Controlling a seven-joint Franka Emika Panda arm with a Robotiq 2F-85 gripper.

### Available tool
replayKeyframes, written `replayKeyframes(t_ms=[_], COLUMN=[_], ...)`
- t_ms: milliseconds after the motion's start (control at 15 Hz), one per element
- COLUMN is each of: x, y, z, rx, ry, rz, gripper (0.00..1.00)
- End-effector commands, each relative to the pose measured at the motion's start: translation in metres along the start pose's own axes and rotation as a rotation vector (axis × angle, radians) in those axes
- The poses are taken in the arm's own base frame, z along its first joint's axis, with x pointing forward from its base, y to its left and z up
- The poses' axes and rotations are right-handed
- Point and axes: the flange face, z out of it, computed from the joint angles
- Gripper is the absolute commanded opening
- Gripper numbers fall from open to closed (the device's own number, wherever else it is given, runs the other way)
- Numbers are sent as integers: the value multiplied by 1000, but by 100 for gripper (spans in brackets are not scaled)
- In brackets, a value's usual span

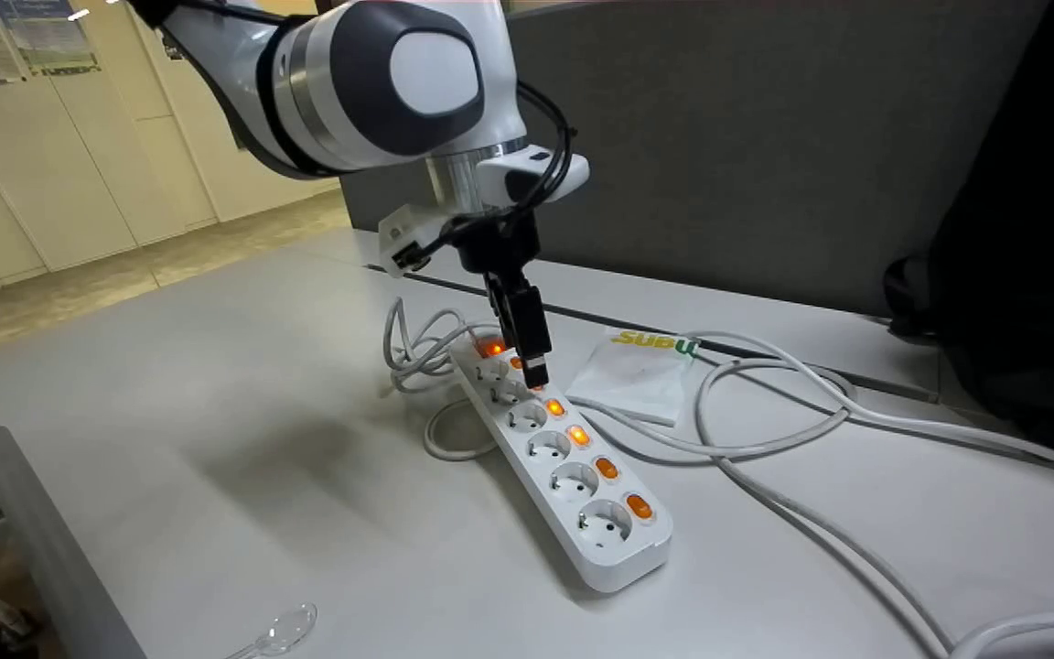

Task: Turn off the third switch from the left

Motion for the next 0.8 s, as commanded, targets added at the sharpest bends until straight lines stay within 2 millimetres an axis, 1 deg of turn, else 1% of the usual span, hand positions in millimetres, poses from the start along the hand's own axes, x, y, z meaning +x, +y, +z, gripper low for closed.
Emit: replayKeyframes(t_ms=[0,133,333,400,467,733], x=[1,-9,-14,-14,-12,-9], y=[0,-6,-10,-10,-8,3], z=[0,-12,-26,-29,-30,-36], rx=[0,11,51,69,87,121], ry=[-1,39,102,118,124,124], rz=[0,-22,-47,-39,-27,40], gripper=[100,100,100,75,75,46])
